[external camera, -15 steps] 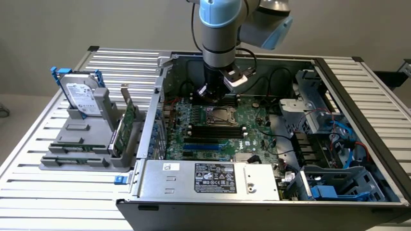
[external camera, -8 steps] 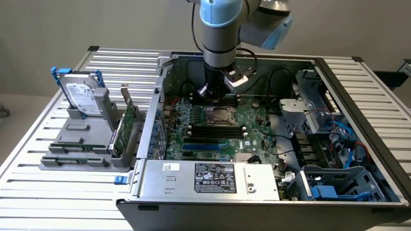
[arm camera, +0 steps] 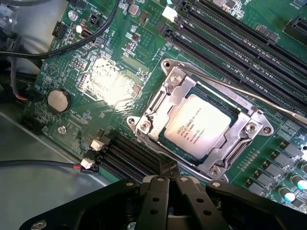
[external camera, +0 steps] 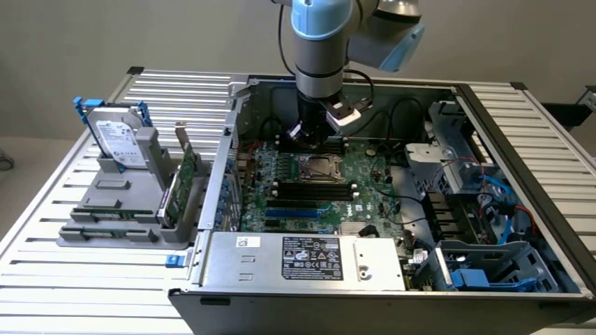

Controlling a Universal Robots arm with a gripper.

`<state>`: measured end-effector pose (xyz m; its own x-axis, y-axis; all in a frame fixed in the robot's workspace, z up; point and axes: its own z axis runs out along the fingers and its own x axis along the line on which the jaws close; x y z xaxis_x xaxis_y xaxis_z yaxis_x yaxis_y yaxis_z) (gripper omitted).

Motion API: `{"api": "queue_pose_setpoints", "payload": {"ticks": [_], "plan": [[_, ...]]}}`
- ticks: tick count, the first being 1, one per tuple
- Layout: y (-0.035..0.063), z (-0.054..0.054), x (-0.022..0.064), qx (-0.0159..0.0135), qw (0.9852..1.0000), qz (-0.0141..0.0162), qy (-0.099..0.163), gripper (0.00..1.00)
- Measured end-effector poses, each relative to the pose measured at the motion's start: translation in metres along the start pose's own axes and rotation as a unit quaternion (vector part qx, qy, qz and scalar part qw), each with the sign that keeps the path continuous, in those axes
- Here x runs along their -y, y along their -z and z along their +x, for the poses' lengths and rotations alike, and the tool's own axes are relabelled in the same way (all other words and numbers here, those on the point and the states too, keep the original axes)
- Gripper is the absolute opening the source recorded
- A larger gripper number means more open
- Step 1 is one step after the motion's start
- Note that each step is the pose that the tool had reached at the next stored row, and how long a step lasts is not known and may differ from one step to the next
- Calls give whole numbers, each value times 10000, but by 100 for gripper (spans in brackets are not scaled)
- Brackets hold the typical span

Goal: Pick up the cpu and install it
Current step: 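Install the first cpu locking lever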

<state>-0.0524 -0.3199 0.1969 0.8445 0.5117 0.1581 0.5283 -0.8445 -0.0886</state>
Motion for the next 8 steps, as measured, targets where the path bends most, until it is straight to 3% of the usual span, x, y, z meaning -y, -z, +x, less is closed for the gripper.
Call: {"api": "queue_pose_setpoints", "payload": {"ticks": [8], "plan": [[-6, 25, -16, 0, 10000, 0, 0, 11]]}}
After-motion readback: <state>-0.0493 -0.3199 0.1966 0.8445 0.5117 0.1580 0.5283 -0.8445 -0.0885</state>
